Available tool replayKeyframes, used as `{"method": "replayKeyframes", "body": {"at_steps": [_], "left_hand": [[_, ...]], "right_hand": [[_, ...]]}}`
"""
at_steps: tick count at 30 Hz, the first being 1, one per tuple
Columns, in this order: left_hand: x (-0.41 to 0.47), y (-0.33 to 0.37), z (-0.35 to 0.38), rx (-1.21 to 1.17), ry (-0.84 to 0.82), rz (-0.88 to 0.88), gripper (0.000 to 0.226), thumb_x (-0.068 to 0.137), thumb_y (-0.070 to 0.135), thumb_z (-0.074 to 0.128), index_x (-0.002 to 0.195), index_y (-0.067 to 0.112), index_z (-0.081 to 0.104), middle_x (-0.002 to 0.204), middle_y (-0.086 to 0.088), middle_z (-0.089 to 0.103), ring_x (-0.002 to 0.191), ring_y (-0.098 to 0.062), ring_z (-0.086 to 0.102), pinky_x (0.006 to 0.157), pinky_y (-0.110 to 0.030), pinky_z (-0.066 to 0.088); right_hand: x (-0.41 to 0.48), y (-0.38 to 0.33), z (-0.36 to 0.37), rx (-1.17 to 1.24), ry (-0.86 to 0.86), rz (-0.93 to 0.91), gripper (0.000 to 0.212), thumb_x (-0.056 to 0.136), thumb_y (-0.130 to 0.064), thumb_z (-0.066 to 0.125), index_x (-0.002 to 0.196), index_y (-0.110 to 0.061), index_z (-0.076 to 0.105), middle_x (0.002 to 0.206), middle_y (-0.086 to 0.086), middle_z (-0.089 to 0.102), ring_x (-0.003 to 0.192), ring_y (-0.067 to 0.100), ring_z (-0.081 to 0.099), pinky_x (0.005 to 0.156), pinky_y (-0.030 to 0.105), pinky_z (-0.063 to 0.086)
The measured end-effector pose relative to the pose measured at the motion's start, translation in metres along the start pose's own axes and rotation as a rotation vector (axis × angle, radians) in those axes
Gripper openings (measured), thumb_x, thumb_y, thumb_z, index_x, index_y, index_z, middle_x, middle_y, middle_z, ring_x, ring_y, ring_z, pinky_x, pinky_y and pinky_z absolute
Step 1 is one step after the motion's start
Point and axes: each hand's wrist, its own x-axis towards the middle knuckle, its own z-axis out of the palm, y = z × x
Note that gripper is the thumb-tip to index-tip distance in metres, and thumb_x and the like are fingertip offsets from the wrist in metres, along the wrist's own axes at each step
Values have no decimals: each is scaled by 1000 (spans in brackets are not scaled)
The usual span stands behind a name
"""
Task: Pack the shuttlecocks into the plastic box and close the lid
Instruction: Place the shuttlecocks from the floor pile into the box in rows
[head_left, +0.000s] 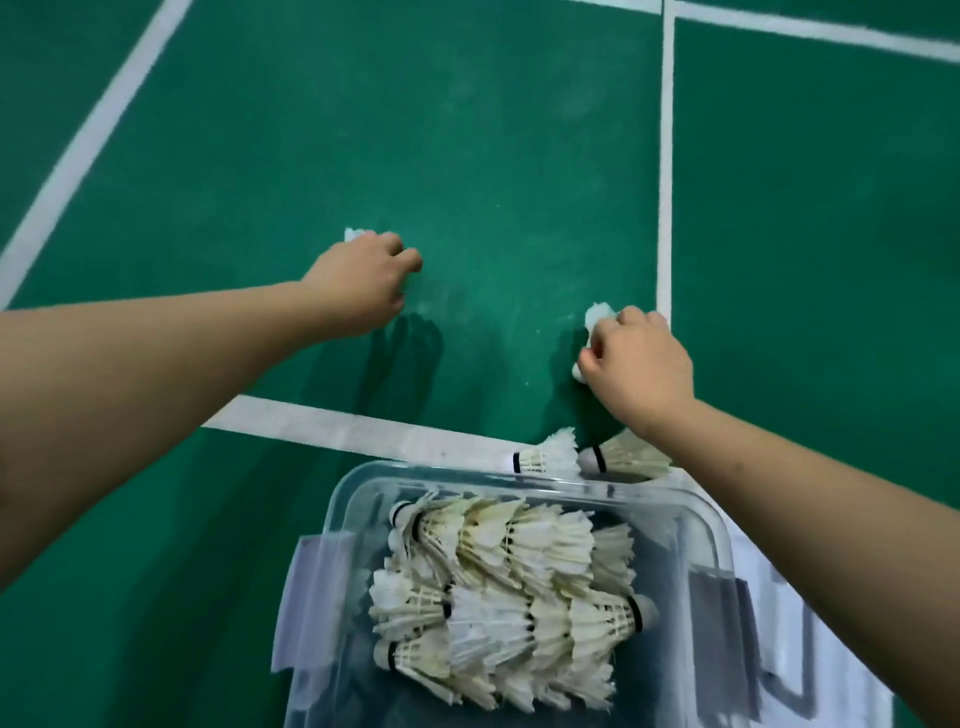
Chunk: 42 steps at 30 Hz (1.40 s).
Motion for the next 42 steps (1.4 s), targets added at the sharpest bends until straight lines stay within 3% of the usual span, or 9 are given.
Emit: {"method": "replayKeyframes", "body": {"at_steps": [4, 7, 14, 23, 28, 31, 34, 37, 42], "left_hand": [[17, -14, 5, 43, 22, -77, 50, 82, 23, 57, 130, 15, 41, 136, -18, 37, 124, -36, 34, 92, -49, 40], [23, -18, 12, -37, -2, -177, 45, 86, 22, 52, 128, 12, 41, 126, -20, 46, 119, -37, 40, 90, -50, 42], [17, 0, 18, -71, -1, 5, 34, 93, 13, 47, 127, 11, 46, 117, -18, 57, 112, -35, 48, 83, -44, 43], [-18, 46, -1, -77, 114, 181, 32, 89, 11, 53, 121, 15, 48, 107, -15, 56, 88, -36, 58, 65, -42, 47], [-39, 66, -29, -107, 187, 176, 28, 93, 15, 49, 121, 14, 49, 109, -16, 56, 90, -37, 57, 67, -39, 42], [-59, 72, -55, -146, 214, 169, 28, 93, 15, 47, 120, 11, 50, 109, -17, 56, 93, -37, 55, 72, -38, 41], [-89, 80, -83, -168, 236, 202, 24, 93, 15, 46, 115, 9, 53, 106, -17, 57, 93, -35, 55, 73, -37, 41], [-127, 85, -99, -167, 282, 291, 15, 91, 14, 48, 101, 6, 56, 95, -17, 57, 81, -34, 55, 68, -39, 43], [-174, 89, -107, -155, 347, 336, 7, 89, 11, 52, 87, 6, 57, 84, -14, 57, 66, -32, 53, 57, -37, 43]], "right_hand": [[13, 7, 0, 37, 55, 87, 35, 87, -31, 51, 115, -11, 50, 124, 12, 45, 114, 33, 39, 89, 41, 37], [16, 10, 3, 123, 30, 118, 45, 87, -33, 54, 126, -13, 42, 134, 11, 42, 122, 32, 37, 97, 43, 34], [9, 11, 9, 219, 22, 179, 35, 91, -26, 50, 125, -19, 44, 113, 8, 64, 109, 30, 54, 96, 39, 31], [-14, 2, -18, 445, 132, 148, 22, 91, -27, 50, 110, -19, 58, 108, 5, 68, 101, 28, 59, 97, 37, 35], [-45, -4, -45, 515, 200, 96, 19, 90, -28, 53, 105, -18, 61, 102, 4, 69, 96, 26, 60, 96, 38, 40], [-70, -9, -69, 605, 227, 80, 16, 88, -27, 56, 99, -18, 63, 93, 3, 68, 91, 25, 60, 90, 36, 42], [-104, -16, -91, 752, 247, 95, 10, 86, -24, 58, 93, -18, 64, 81, -3, 61, 80, 18, 55, 71, 28, 41], [-144, -25, -95, 978, 192, 108, 6, 83, -18, 60, 78, -21, 62, 77, -1, 61, 71, 12, 51, 63, 24, 39], [-195, -40, -78, 1165, 7, 136, 13, 83, -18, 62, 71, -23, 62, 74, 4, 63, 70, 16, 55, 71, 38, 50]]}}
